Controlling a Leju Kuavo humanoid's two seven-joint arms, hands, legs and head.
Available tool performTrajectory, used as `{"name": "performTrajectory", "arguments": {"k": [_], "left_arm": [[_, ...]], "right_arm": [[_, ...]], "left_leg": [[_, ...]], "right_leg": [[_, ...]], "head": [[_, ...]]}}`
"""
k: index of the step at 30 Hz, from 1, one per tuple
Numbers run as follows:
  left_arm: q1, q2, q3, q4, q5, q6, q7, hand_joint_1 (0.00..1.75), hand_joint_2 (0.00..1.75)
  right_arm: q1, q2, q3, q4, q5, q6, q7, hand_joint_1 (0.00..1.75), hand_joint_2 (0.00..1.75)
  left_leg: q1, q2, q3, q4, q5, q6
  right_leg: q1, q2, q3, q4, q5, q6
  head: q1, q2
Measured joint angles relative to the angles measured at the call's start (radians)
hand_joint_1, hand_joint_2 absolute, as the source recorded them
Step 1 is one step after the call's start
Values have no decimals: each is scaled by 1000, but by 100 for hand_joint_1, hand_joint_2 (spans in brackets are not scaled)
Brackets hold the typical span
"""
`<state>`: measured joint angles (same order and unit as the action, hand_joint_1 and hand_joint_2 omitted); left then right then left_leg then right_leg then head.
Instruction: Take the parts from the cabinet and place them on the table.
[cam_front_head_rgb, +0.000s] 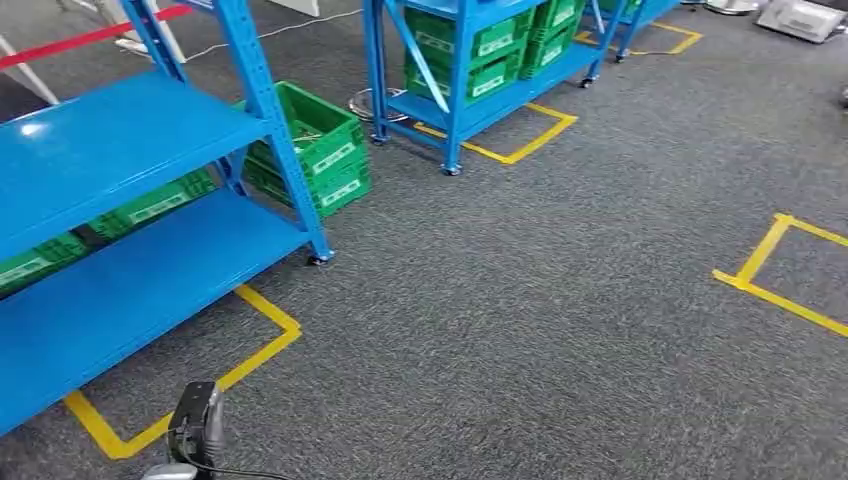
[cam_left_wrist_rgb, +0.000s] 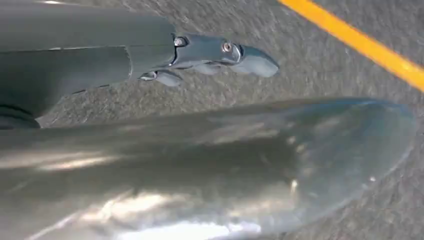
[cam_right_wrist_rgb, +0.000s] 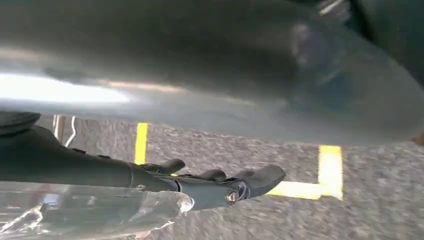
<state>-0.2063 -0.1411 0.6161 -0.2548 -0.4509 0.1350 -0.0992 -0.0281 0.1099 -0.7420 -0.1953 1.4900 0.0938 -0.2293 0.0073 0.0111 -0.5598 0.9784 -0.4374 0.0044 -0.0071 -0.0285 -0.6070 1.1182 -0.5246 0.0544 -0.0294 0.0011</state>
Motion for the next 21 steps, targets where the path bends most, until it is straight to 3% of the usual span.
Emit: {"name": "performTrajectory", "arguments": {"k": [2,3,4,5,6,7,8,9,12,13,14,15,17,18,19,20,21], "left_arm": [[-1,2,0,0,-4,-6,0,0,0],[3,4,0,0,-4,-7,0,0,0],[7,6,0,0,-4,-8,1,0,0],[9,8,0,0,-4,-8,1,0,0],[9,9,0,0,-4,-8,1,0,0],[9,10,0,0,-4,-8,1,0,0],[8,10,0,0,-5,-11,1,0,0],[8,12,0,0,-5,-14,1,0,0],[22,23,0,0,-6,-24,1,0,0],[27,31,0,0,-7,-26,0,0,0],[30,29,0,0,-7,-27,-1,0,0],[28,30,0,0,-7,-27,-2,0,0],[25,31,0,-1,-7,-27,-2,0,0],[28,31,0,-1,-7,-27,-2,0,0],[31,32,0,-1,-7,-26,-2,0,0],[33,32,0,-1,-8,-24,-2,0,0],[33,33,0,-1,-9,-22,-2,0,0]], "right_arm": [[5,0,0,0,0,1,-1,0,0],[6,0,0,0,0,1,-1,0,0],[7,0,0,0,0,1,-1,0,0],[6,0,0,0,-1,1,-1,0,0],[6,0,0,0,-1,1,-1,0,0],[6,0,0,0,-2,1,-1,0,0],[5,-1,0,0,-2,1,-1,0,0],[5,-1,0,0,-3,1,-2,0,0],[3,-1,0,0,-6,1,-2,0,0],[2,-1,0,0,-6,1,-3,0,0],[3,-3,0,0,-6,0,-5,0,0],[4,-3,0,0,-6,0,-5,0,0],[7,-3,0,0,-8,0,-6,0,0],[7,-3,0,0,-8,0,-6,0,0],[7,-3,0,0,-8,0,-6,0,0],[7,-3,0,0,-9,0,-6,0,0],[7,-3,0,0,-9,1,-6,0,0]], "left_leg": [[-3,-32,-4,0,3,5],[-5,-48,-5,0,4,6],[-5,-61,-5,1,4,6],[-5,-77,-5,1,5,5],[-5,-94,-4,1,7,3],[-4,-109,-4,2,8,1],[-5,-120,-7,2,10,-4],[-6,-134,-14,8,11,-9],[5,-162,-24,-1,23,-31],[5,-158,-27,2,19,-36],[-4,-87,-36,23,-2,-42],[-4,-47,-67,81,-44,-47],[-1,-26,-140,235,-115,-53],[0,-25,-167,293,-131,-56],[2,-24,-169,300,-121,-57],[3,-23,-149,264,-89,-59],[4,-15,-109,191,-46,-60]], "right_leg": [[1,22,-75,169,-73,-2],[1,24,-96,210,-80,-4],[1,25,-91,199,-62,-8],[1,27,-67,146,-25,-12],[1,36,-24,56,23,-17],[0,62,24,-40,66,-20],[-7,120,49,-91,59,-25],[-10,116,55,-108,61,-20],[0,91,53,-102,65,-30],[-10,75,58,-116,72,-40],[-7,64,59,-121,75,-45],[-4,49,58,-121,76,-51],[-2,18,55,-121,75,-51],[-2,1,54,-120,75,-52],[-2,-13,54,-120,75,-52],[-3,-28,55,-120,74,-51],[-4,-43,56,-120,73,-49]], "head": [[2,0],[1,0],[2,0],[2,0],[2,0],[2,0],[2,0],[0,0],[1,0],[0,0],[-5,0],[-12,0],[-12,0],[-11,0],[-12,0],[-11,0],[-12,0]]}}
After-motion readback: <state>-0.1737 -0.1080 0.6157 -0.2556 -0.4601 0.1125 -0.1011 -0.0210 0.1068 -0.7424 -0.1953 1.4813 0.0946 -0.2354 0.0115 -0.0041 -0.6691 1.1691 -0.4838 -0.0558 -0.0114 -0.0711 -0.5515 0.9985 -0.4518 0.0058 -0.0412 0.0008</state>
